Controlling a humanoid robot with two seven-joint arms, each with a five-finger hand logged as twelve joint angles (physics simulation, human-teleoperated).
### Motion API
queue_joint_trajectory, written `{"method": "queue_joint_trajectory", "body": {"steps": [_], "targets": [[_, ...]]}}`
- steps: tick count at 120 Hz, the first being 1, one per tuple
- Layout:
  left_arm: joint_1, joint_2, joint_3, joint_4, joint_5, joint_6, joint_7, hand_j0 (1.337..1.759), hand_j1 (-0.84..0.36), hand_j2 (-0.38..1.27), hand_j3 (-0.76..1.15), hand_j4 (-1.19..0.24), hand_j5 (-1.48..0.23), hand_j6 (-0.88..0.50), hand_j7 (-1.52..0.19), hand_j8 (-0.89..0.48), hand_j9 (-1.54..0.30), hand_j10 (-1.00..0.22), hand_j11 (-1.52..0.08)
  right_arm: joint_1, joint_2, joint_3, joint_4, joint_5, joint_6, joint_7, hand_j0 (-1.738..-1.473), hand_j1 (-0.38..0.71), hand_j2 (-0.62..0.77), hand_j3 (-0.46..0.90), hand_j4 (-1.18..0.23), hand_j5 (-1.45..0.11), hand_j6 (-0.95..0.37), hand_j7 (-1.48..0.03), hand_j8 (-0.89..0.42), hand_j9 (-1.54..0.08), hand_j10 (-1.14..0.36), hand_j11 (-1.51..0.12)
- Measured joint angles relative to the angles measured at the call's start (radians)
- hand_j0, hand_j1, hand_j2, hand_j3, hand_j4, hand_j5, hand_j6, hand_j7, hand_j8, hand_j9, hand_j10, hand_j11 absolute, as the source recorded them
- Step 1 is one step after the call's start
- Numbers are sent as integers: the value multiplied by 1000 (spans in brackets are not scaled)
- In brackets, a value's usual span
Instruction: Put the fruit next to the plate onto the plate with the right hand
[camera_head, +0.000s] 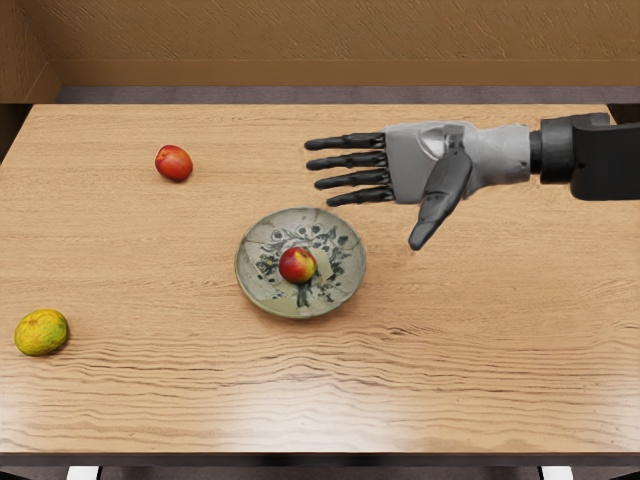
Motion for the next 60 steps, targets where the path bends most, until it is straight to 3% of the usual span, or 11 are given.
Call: {"method": "queue_joint_trajectory", "body": {"steps": [24,60], "targets": [[2,0,0,0,0,0,0,1658,349,0,0,0,0,0,0,0,0,0,0,5,-102,-112,-107,174,23,0,-1658,-349,0,0,0,0,1,-1,1,-1,1,-1],[-5,0,0,0,0,0,0,1658,349,0,0,0,0,0,0,0,0,0,0,-12,-241,-217,-131,235,27,0,-1658,-349,0,0,0,0,4,0,3,0,2,0]]}}
